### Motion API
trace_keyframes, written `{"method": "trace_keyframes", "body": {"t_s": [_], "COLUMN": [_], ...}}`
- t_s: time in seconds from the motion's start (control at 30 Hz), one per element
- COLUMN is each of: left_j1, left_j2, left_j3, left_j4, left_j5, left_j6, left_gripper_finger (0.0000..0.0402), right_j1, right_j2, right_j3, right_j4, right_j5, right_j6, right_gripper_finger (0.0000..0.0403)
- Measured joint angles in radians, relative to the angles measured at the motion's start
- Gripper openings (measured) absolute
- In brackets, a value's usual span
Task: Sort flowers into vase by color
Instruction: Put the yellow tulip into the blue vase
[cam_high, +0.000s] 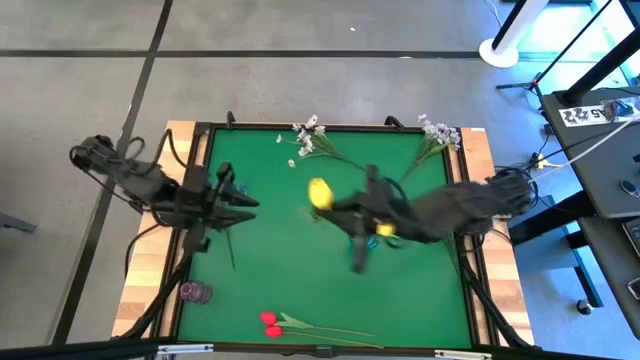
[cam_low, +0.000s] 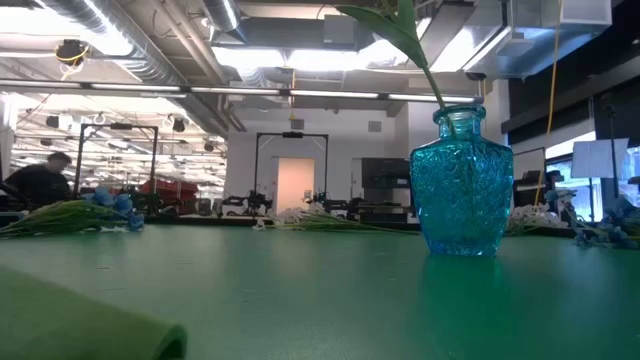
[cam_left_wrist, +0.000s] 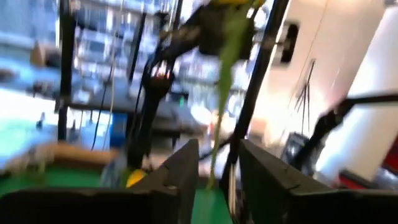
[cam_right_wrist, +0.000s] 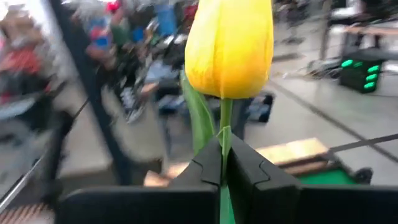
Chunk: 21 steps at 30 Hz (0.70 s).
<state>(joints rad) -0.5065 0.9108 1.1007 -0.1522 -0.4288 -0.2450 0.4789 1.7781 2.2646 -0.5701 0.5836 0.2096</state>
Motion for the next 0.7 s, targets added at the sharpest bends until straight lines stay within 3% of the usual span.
{"method": "trace_keyframes", "body": {"t_s": [0.1, 0.2, 0.4, 0.53, 0.7], "left_j1": [-0.025, -0.049, -0.077, -0.049, -0.029], "left_j2": [-0.045, -0.049, 0.005, 0.036, 0.075], "left_j3": [0.000, 0.000, 0.000, 0.000, 0.000], "left_j4": [-0.176, -0.256, -0.235, -0.226, -0.227], "left_j5": [-0.006, -0.027, -0.053, -0.062, -0.061], "left_j6": [-0.133, -0.223, -0.218, -0.212, -0.225], "left_gripper_finger": [0.0132, 0.0134, 0.0121, 0.0112, 0.0105], "right_j1": [0.099, 0.213, 0.340, 0.369, 0.351], "right_j2": [-0.052, -0.081, -0.081, -0.080, -0.094], "right_j3": [0.000, 0.000, -0.001, -0.001, -0.053], "right_j4": [-0.144, -0.375, -0.843, -1.001, -0.996], "right_j5": [0.017, 0.176, 0.519, 0.633, 0.654], "right_j6": [0.003, 0.067, 0.514, 0.702, 0.741], "right_gripper_finger": [0.0010, 0.0005, 0.0007, 0.0004, 0.0003]}}
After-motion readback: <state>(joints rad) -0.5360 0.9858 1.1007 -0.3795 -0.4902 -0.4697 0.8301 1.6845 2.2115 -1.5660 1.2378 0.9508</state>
